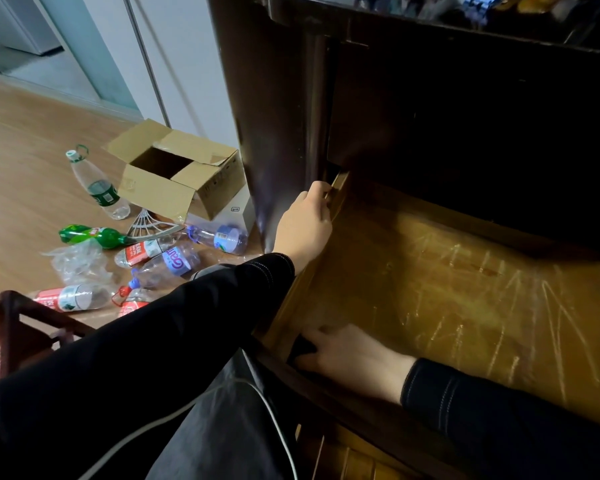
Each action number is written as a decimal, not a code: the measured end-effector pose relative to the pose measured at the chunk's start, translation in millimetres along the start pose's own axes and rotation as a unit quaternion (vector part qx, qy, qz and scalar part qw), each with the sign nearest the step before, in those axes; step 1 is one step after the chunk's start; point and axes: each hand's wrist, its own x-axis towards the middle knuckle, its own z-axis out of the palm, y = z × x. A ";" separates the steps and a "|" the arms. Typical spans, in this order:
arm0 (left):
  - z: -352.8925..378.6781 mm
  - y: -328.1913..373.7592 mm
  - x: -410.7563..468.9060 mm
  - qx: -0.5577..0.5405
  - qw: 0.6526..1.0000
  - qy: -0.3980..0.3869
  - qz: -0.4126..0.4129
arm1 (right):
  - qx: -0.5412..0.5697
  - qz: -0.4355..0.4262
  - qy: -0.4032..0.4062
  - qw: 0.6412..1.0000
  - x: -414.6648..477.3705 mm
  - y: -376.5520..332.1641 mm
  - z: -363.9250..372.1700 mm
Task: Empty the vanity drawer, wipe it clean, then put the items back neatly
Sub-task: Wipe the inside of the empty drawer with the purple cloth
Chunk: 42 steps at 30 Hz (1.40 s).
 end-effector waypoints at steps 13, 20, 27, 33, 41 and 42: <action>0.5 -1.3 1.4 0.002 1.000 0.007 0.002 | -0.020 0.011 -0.019 1.000 6.8 -5.9 1.6; -3.7 2.4 -2.1 0.003 1.000 0.002 0.001 | -0.013 0.035 -0.030 0.999 10.1 -6.2 7.4; -0.3 -0.7 -0.2 0.004 1.000 0.008 0.007 | 0.054 0.172 0.058 0.982 -37.0 41.2 21.0; -2.4 2.1 -1.8 -0.003 1.000 0.009 0.007 | 0.020 0.305 0.104 0.947 -17.4 76.2 -9.3; 0.8 0.8 -1.6 0.010 1.000 0.014 0.014 | 0.045 0.157 0.061 0.985 -62.3 47.4 25.0; 0.6 1.1 -1.6 0.014 1.000 0.014 0.015 | 0.034 0.202 0.076 0.976 -59.6 64.2 21.1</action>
